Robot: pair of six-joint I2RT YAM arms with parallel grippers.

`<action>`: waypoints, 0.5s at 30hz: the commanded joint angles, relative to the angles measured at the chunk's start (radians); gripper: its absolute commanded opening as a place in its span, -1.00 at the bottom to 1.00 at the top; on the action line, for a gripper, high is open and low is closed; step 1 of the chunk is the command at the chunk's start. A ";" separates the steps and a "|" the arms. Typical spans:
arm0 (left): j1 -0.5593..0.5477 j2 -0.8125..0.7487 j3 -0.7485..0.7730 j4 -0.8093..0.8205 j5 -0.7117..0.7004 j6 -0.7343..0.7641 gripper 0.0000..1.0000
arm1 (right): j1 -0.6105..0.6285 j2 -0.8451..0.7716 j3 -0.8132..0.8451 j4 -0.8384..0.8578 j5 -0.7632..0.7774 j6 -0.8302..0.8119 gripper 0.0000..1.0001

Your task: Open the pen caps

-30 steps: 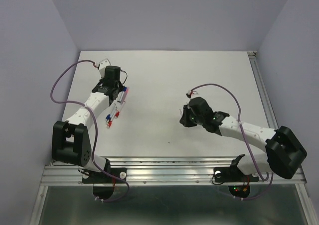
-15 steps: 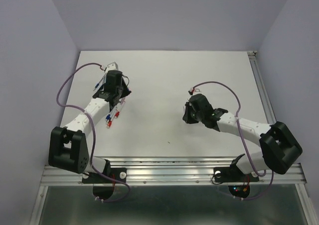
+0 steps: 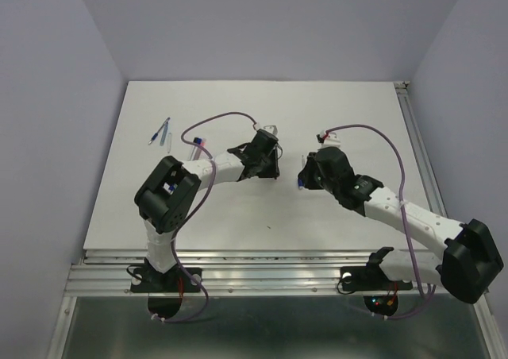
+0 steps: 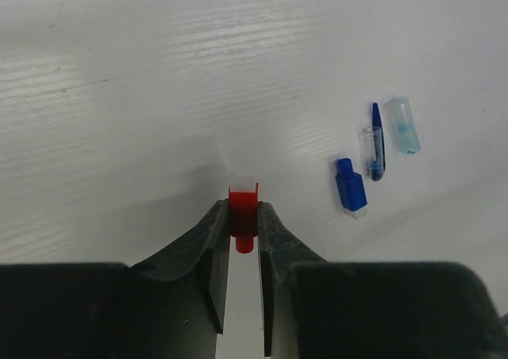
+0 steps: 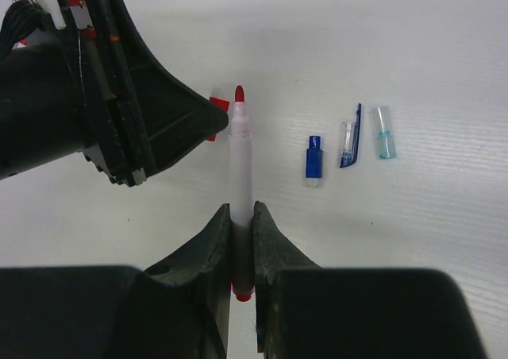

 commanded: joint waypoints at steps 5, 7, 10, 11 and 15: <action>-0.058 0.053 0.118 -0.007 0.021 -0.026 -0.70 | -0.011 -0.062 -0.013 -0.029 0.060 0.032 -0.85; -0.066 0.062 0.128 -0.022 0.016 -0.023 -0.60 | -0.011 -0.071 -0.017 -0.032 0.059 0.034 -0.84; -0.075 0.061 0.133 -0.029 0.015 -0.020 -0.40 | -0.011 -0.080 -0.019 -0.039 0.062 0.034 -0.83; -0.078 0.058 0.133 -0.029 0.016 -0.018 -0.31 | -0.011 -0.082 -0.020 -0.041 0.064 0.034 -0.83; -0.083 0.061 0.147 -0.047 0.013 -0.012 -0.23 | -0.011 -0.097 -0.023 -0.046 0.062 0.037 -0.82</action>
